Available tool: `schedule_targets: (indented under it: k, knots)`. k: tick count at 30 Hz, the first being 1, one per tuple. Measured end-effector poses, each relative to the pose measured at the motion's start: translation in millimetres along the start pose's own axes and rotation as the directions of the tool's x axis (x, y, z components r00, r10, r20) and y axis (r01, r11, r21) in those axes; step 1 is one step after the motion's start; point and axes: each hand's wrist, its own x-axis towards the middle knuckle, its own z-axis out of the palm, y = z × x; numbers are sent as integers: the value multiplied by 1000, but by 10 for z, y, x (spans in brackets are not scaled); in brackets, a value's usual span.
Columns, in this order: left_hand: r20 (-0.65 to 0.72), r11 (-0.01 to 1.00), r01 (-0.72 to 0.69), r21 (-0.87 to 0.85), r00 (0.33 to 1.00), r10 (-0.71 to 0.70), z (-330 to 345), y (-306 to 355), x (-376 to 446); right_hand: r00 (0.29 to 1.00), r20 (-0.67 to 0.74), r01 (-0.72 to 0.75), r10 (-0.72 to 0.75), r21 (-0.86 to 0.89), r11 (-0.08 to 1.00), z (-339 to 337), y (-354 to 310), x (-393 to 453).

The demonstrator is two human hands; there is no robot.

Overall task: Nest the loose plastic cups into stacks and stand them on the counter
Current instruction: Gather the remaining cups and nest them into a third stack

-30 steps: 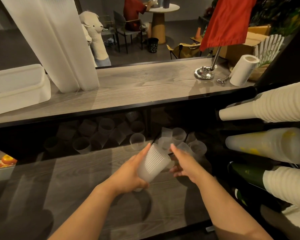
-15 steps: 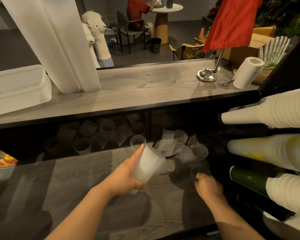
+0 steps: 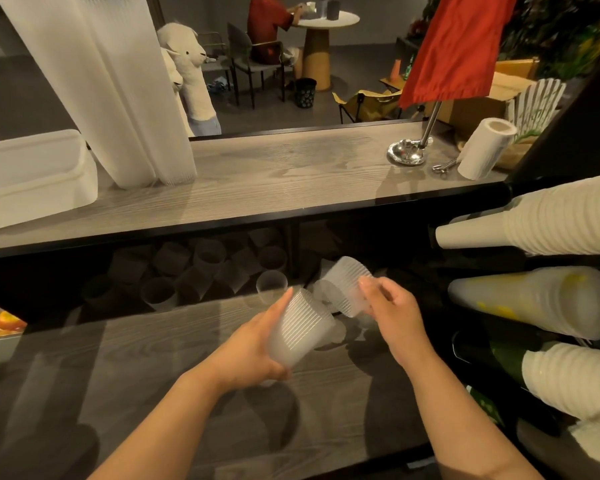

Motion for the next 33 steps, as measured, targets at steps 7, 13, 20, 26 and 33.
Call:
schedule_targets:
  k: [7,13,20,26,33]
  knots:
    - [-30,1000,-18,-8,999,18,-93,2,-134,988,146,59,-47,-81,995,327,-89,-35]
    - [-99,999,28,-32,995,-31,-155,-73,-247,923,376,170,-88,-190,967,546,-121,-59]
    - [-154,996,80,-32,985,-84,-228,-174,-419,801,594,51,77,-195,979,739,-226,-125]
    - [-239,986,140,-93,958,-159,-321,-315,-520,991,88,-31,103,-597,802,741,469,410]
    - [-249,975,191,-117,944,-215,-338,-399,-564,925,150,80,350,-975,205,1030,902,521]
